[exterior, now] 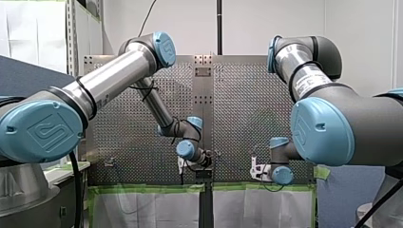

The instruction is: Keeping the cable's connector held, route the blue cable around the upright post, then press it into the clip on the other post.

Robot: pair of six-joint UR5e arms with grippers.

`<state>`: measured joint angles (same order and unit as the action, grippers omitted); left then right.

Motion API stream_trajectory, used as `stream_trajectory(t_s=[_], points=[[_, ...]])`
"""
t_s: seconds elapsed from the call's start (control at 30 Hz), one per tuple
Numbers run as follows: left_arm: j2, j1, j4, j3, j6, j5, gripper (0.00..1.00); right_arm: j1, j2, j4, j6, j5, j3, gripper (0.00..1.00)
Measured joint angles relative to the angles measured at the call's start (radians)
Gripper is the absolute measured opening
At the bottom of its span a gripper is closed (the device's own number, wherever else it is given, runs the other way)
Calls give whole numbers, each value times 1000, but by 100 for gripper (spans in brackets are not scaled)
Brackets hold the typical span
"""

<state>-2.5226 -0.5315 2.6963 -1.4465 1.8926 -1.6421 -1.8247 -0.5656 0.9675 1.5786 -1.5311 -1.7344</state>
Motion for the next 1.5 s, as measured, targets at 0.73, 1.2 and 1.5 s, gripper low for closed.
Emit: stream_trajectory(t_s=[0.73, 1.2, 1.5], points=[[-10, 15, -29, 42, 105, -17, 0, 9, 0, -87, 2, 2, 91, 0], [-34, 18, 18, 111, 50, -146, 0, 33, 0, -137, 12, 2, 167, 0], [-34, 21, 24, 115, -34, -230, 0, 53, 0, -153, 34, -1, 206, 0]])
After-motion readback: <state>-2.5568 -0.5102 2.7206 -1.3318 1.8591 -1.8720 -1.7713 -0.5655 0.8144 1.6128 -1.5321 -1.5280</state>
